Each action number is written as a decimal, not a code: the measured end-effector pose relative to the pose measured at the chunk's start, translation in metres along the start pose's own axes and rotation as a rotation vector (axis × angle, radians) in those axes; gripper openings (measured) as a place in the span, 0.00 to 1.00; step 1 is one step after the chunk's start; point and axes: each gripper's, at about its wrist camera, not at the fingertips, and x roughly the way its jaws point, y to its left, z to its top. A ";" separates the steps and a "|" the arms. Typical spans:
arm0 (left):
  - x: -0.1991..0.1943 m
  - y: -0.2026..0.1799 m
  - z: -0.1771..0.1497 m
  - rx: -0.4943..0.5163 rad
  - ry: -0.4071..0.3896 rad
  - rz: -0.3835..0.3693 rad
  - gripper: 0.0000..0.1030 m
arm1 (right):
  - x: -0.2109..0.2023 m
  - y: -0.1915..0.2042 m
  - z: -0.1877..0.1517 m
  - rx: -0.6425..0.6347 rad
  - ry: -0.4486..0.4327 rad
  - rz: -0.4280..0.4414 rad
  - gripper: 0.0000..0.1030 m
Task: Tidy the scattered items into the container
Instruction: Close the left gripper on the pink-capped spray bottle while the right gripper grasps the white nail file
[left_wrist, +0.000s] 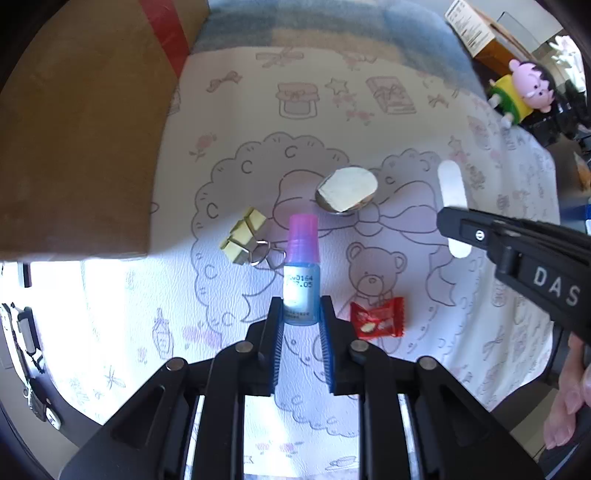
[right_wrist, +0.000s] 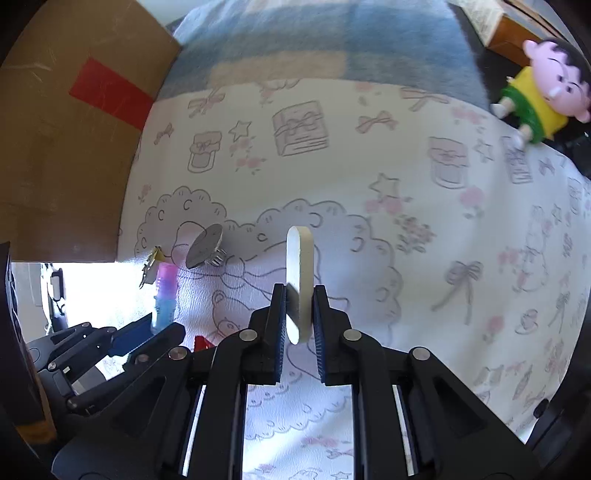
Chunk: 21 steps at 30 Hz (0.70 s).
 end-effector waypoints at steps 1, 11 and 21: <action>-0.004 0.002 -0.001 -0.001 -0.009 -0.005 0.18 | -0.004 -0.003 -0.001 0.013 -0.010 0.022 0.13; -0.045 0.002 -0.019 -0.026 -0.081 -0.079 0.18 | -0.032 -0.007 -0.027 0.032 -0.079 0.064 0.13; -0.079 -0.019 -0.019 0.013 -0.144 -0.075 0.18 | -0.063 0.004 -0.050 0.051 -0.153 0.107 0.13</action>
